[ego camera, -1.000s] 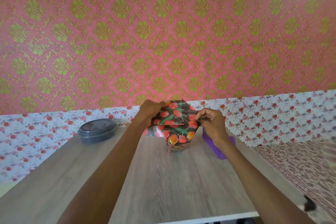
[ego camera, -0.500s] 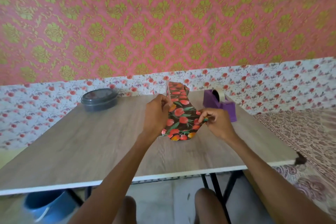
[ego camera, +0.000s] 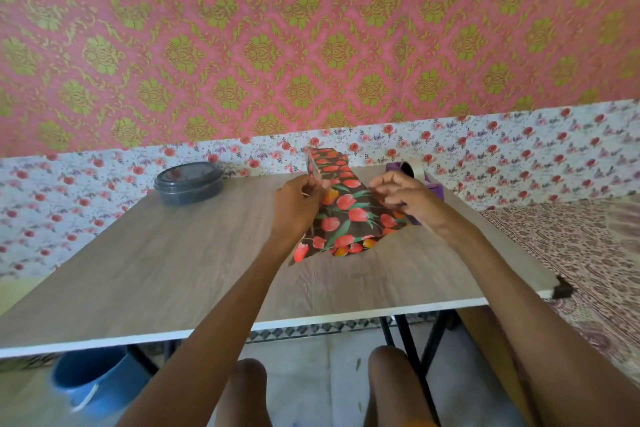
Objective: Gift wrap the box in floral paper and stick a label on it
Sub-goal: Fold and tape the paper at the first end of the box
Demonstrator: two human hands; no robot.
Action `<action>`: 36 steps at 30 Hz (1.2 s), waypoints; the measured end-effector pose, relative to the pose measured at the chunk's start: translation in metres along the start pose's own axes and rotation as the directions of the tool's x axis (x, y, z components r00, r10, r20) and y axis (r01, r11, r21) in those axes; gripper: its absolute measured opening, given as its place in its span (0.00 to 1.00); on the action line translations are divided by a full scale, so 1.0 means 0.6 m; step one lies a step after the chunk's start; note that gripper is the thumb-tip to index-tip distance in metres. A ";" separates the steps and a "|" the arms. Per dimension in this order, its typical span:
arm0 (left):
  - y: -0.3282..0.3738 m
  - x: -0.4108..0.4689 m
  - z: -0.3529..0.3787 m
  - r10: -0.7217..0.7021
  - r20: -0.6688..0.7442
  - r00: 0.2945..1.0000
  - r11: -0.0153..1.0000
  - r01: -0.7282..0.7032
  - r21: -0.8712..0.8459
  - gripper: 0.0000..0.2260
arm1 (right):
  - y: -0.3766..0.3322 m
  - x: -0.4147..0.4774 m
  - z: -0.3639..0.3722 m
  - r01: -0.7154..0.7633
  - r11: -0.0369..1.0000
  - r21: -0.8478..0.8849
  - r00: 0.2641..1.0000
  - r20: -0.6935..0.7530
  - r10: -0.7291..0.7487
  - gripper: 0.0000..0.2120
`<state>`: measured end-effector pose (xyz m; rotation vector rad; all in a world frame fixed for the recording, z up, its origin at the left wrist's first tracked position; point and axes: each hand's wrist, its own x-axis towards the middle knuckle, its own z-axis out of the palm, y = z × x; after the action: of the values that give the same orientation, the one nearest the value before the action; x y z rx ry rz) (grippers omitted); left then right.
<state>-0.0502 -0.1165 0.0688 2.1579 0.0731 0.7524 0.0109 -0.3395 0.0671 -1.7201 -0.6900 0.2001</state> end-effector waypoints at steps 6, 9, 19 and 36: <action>0.017 -0.008 0.014 0.027 0.006 1.000 0.997 -0.027 -0.066 0.08 | -0.007 0.023 0.016 0.051 0.943 -0.328 0.932 -0.323 -0.163 0.07; 0.016 -0.011 0.018 -0.003 0.006 1.000 0.994 0.004 -0.106 0.06 | -0.008 0.025 0.027 0.059 0.955 -0.291 0.892 -0.414 -0.182 0.07; -0.001 -0.001 0.011 -0.014 0.084 0.996 0.983 0.029 -0.179 0.10 | 0.004 0.016 0.027 0.169 0.896 -0.412 0.880 -0.346 -0.325 0.11; -0.021 -0.003 0.014 0.025 0.247 0.969 0.987 -0.063 0.149 0.11 | 0.036 0.009 -0.005 0.070 0.883 -0.465 0.957 -0.218 -0.191 0.17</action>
<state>-0.0446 -0.1151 0.0547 2.3927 -0.0471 0.5138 0.0240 -0.3416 0.0489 -2.0862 -0.6900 -0.3047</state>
